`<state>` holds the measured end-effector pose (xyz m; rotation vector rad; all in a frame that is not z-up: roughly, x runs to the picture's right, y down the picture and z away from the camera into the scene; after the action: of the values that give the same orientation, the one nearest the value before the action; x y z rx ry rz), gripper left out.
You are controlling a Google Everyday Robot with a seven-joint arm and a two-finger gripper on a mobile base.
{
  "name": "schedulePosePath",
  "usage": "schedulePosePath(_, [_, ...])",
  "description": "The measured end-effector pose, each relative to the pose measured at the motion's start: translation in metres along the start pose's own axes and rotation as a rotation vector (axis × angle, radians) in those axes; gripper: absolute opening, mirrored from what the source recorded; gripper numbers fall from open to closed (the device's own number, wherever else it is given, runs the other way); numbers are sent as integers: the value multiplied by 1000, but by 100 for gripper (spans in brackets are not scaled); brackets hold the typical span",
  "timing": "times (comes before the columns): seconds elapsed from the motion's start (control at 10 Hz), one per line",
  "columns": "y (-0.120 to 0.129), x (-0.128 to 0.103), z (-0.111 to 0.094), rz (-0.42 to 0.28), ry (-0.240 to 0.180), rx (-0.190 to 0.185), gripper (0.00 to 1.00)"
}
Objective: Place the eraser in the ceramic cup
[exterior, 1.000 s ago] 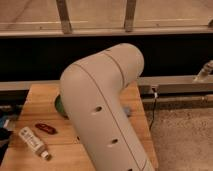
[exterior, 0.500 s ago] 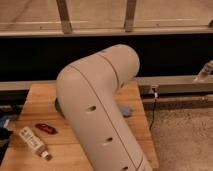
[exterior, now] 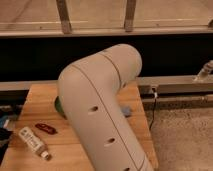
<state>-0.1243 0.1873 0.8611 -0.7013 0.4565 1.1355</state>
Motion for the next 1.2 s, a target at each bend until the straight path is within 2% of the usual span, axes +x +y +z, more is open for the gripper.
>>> schedulePosePath(0.2, [1, 3, -7, -3, -5, -19, 2])
schedulePosePath(0.3, [1, 5, -12, -6, -12, -43, 0])
schedulePosePath(0.5, [-1, 9, -41, -22, -47, -101, 0])
schedulePosePath(0.8, [-7, 16, -108, -67, -121, -186, 0])
schedulePosePath(1.2, [-25, 12, -210, -121, -276, -283, 0])
